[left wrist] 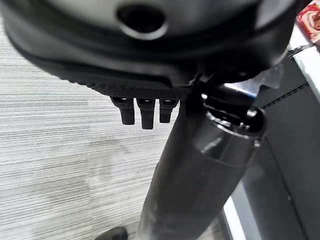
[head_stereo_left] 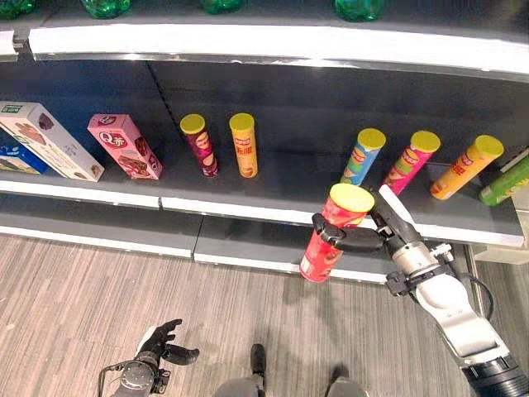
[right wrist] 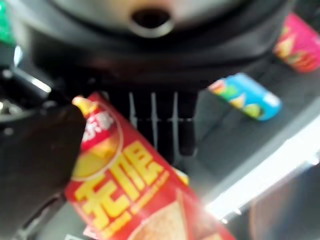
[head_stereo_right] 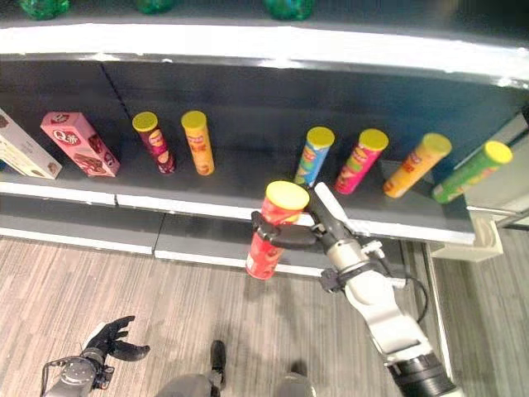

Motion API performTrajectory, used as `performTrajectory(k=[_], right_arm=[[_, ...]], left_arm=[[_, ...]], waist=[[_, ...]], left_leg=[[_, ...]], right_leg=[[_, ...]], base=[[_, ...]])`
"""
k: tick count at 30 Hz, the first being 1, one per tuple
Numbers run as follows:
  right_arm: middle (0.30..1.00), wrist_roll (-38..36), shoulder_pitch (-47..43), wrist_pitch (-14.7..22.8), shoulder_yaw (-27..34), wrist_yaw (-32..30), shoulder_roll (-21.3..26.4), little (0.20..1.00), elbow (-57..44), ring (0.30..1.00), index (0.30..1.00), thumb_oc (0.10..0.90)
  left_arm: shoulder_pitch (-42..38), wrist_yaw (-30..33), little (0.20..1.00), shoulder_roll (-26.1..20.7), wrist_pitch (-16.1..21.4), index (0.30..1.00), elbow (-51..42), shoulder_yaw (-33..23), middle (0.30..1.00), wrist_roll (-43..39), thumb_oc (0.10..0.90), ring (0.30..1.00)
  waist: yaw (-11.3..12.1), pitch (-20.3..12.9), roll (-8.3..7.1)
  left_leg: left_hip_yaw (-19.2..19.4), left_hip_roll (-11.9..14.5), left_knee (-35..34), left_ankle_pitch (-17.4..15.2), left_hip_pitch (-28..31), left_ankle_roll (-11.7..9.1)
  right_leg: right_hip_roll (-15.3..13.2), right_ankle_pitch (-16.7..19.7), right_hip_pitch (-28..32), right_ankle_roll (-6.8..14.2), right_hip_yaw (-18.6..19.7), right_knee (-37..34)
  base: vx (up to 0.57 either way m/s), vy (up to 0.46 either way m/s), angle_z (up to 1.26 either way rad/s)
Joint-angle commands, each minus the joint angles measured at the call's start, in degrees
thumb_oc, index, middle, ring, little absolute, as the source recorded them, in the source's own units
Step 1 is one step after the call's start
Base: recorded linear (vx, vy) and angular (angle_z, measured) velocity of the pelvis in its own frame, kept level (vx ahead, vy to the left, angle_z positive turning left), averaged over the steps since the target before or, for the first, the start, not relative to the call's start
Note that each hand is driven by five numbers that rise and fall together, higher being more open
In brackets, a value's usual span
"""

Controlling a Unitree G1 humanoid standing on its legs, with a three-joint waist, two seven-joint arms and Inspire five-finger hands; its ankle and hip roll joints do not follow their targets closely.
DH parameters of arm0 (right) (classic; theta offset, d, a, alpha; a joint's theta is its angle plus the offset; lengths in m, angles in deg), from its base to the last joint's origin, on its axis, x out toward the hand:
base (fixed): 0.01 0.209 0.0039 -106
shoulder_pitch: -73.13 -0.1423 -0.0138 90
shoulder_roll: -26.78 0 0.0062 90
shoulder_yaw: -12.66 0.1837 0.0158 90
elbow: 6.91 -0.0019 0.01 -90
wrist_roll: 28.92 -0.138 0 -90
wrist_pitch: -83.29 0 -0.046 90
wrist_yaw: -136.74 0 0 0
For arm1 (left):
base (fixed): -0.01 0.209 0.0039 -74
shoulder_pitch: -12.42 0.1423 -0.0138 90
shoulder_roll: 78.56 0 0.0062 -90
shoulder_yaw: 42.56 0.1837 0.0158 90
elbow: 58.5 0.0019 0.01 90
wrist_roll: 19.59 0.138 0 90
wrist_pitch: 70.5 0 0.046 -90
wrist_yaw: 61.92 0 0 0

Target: Put the goods on the table back onto the shelves and tidy them up.

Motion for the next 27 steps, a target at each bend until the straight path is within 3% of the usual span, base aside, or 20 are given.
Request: performTrajectory(k=[1,8,11,14,18,23,27], right_arm=[[0.300,-0.45,-7.90,5.63,1.89,-0.30,2.81,0.300,-5.89,0.300,0.300,0.400],[0.300,0.53,-13.11,4.61,-5.59,-1.23,-1.81,0.300,-2.47,0.300,0.300,0.400],[0.300,2.78,-18.15,4.11,-8.32,-7.22,-9.19,0.300,3.67,0.300,0.300,0.400],[0.300,12.18,-22.03,2.29,-7.09,-16.12,-11.39,0.300,9.11,0.300,0.300,0.400],[0.300,20.23,-32.62,-1.50,-1.62,-31.29,-8.38,0.300,20.14,0.300,0.300,0.400],[0.300,23.61,-37.10,-3.86,5.02,-41.27,-2.71,0.300,20.15,0.300,0.300,0.400],[0.300,23.85,-37.37,-4.98,6.61,-43.68,-1.54,0.300,20.67,0.300,0.300,0.400]], left_arm=[[3.46,-0.69,0.900,-1.39,2.25,0.900,-2.10,-0.63,0.900,1.00,0.800,0.900],[5.01,-0.01,0.900,1.16,2.06,0.900,-5.09,1.21,0.900,-1.25,0.800,0.900],[4.91,1.68,0.900,2.02,1.99,0.900,-5.55,3.08,0.900,-3.02,0.800,0.900],[4.92,2.94,0.900,2.75,2.13,0.900,-5.92,4.87,0.900,-3.16,0.800,0.900],[4.51,5.41,0.900,2.45,3.60,0.900,-7.79,8.01,0.900,-5.53,0.800,0.900],[2.40,6.94,0.900,3.11,4.19,0.900,-10.82,10.31,0.900,-6.74,0.800,0.900],[1.92,7.05,0.900,3.07,4.37,0.900,-12.43,11.19,0.900,-6.90,0.800,0.900]], waist=[[0.31,-0.87,-2.48],[1.36,-1.26,-2.24],[4.37,0.37,-1.25],[7.08,1.77,0.87],[10.13,3.97,3.89],[10.51,5.27,5.79],[10.03,5.46,6.04]], left_leg=[[1.31,3.30,0.67,-5.51,0.02,-7.25],[-1.53,4.58,0.17,-4.71,-0.78,-8.02],[-4.00,4.87,0.17,-3.58,-3.56,-8.62],[-6.12,4.02,0.17,-2.62,-6.58,-9.01],[-7.98,2.37,0.17,-1.91,-10.57,-9.08],[-9.08,1.79,0.17,-1.49,-13.53,-9.40],[-9.54,1.58,0.17,-1.66,-13.59,-9.22]], right_leg=[[-0.32,7.02,6.47,2.14,4.04,-7.30],[0.56,7.14,8.82,1.72,1.23,-9.47],[0.60,6.33,8.62,1.51,-1.25,-9.21],[-0.40,6.27,7.98,1.83,-4.13,-9.30],[-1.93,6.58,5.57,2.34,-5.39,-8.93],[-2.42,6.19,3.45,2.62,-5.47,-8.72],[-2.45,5.94,3.23,2.75,-5.56,-8.50]], base=[[0.15,-0.083,0.58],[0.07,-0.092,0.32],[-0.03,-0.070,0.33],[-0.07,-0.002,0.69],[-0.04,0.035,0.62],[-0.01,-0.010,0.06],[0.02,-0.007,0.01]])
